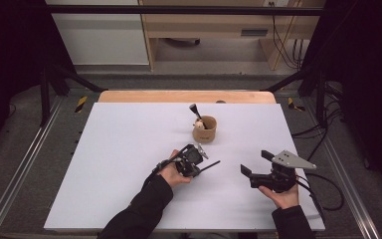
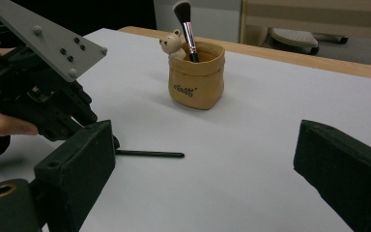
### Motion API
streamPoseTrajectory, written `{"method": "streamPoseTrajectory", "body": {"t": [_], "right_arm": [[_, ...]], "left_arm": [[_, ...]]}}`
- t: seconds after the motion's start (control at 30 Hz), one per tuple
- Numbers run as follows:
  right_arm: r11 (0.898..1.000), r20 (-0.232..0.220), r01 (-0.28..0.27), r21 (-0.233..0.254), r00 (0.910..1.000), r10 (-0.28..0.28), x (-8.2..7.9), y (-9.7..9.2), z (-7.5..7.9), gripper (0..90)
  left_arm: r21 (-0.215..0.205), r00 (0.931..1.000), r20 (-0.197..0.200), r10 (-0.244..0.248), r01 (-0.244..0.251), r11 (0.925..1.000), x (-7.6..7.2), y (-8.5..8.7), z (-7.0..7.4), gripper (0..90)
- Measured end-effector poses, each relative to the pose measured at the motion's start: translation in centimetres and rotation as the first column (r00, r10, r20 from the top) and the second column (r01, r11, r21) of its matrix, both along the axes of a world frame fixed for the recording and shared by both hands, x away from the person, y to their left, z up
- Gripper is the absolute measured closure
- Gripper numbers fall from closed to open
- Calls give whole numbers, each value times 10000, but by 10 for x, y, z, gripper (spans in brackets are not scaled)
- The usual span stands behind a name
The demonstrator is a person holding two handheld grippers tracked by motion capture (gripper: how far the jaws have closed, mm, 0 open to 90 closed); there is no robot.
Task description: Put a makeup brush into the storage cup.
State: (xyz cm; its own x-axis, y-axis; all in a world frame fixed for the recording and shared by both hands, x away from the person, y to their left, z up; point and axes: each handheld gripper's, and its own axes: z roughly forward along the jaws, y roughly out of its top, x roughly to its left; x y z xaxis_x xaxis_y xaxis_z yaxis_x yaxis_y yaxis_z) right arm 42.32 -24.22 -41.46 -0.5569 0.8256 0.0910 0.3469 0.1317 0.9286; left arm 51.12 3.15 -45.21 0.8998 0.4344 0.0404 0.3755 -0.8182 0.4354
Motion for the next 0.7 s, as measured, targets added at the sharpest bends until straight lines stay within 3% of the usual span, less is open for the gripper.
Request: {"method": "streamPoseTrajectory", "body": {"t": [0.7], "right_arm": [[9998,39,-14,-191,10000,15,0,0,-1,79]], "left_arm": [[-488,9986,442,-299,321,9983,-11,16,22,856]]}}
